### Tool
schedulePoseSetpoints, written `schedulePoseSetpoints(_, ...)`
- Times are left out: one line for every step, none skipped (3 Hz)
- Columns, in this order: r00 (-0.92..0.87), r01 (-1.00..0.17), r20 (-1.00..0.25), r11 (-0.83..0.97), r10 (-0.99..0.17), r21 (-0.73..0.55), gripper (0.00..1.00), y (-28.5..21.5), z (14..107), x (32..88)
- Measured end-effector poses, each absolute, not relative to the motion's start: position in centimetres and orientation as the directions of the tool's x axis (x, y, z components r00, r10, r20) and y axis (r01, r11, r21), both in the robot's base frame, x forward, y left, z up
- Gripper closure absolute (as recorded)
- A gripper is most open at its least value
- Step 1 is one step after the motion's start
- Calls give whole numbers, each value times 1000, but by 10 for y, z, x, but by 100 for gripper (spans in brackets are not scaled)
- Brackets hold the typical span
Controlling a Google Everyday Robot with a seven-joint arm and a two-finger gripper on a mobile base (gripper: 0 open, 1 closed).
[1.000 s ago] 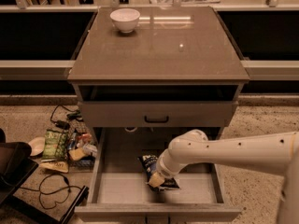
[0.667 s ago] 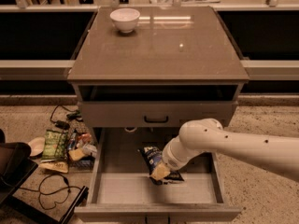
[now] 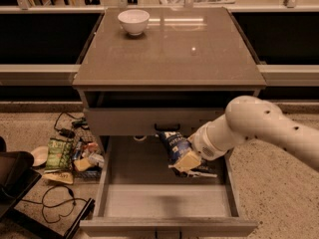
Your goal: Pick blue chip bag from middle drawer and place on counter
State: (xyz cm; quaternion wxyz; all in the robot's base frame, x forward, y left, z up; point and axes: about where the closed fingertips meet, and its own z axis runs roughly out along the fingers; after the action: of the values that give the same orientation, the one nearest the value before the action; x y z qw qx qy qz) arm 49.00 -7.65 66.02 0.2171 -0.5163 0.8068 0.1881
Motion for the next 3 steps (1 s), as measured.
schedulePoseSetpoints(-381,-899,-585,436,-716,51,100,-86,729,499)
schedulePoseSetpoints(-391,-865,-622,502,-678,-5,100,-78,824,516)
schedulePoseSetpoints(-399,-835,-640,549,-656,-42,100,-63,883,529)
